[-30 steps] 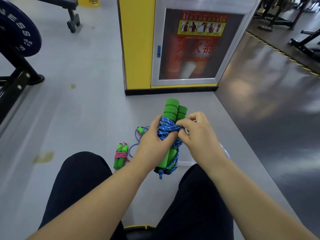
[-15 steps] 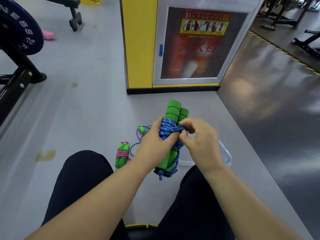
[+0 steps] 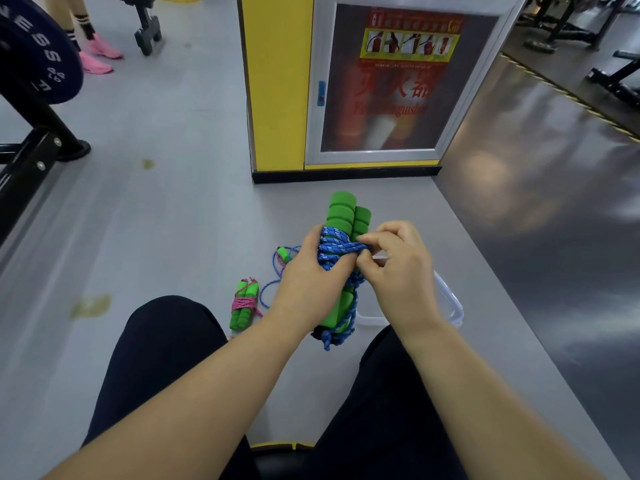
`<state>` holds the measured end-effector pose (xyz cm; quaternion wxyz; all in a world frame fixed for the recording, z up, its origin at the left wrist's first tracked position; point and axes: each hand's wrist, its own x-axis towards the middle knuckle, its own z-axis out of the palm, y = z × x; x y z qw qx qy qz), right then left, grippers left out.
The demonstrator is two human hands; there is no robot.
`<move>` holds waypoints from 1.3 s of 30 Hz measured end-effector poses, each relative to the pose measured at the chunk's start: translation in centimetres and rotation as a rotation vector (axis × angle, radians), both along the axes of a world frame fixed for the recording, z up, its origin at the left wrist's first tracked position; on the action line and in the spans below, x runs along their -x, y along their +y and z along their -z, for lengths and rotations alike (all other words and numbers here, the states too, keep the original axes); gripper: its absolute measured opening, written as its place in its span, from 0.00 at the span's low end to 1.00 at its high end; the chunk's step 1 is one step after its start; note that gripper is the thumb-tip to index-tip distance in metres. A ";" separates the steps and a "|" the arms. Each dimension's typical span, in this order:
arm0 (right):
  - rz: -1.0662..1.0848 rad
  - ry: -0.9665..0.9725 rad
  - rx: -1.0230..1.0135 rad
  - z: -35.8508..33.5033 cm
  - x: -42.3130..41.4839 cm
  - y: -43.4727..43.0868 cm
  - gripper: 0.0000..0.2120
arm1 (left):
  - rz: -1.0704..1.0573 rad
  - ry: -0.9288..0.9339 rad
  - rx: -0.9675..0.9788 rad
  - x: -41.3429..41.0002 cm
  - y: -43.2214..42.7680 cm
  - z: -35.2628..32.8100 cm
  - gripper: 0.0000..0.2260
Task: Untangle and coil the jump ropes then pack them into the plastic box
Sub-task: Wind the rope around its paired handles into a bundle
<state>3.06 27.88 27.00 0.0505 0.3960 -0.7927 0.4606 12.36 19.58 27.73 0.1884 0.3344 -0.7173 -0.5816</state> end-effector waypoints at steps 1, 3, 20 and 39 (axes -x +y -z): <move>-0.005 0.013 -0.014 0.0 0.0 -0.1 0.10 | -0.002 -0.008 0.007 0.0 0.0 0.1 0.18; -0.013 0.048 -0.043 0.2 -0.1 -0.3 0.10 | -0.006 -0.020 0.008 0.0 0.0 0.2 0.17; -0.087 -0.352 0.000 0.0 0.3 0.3 0.17 | 0.050 -0.043 -0.133 -0.3 0.0 0.3 0.11; -0.493 -0.550 -0.380 -2.7 4.4 0.7 0.13 | 0.157 -0.108 -0.061 -0.1 -0.8 0.7 0.17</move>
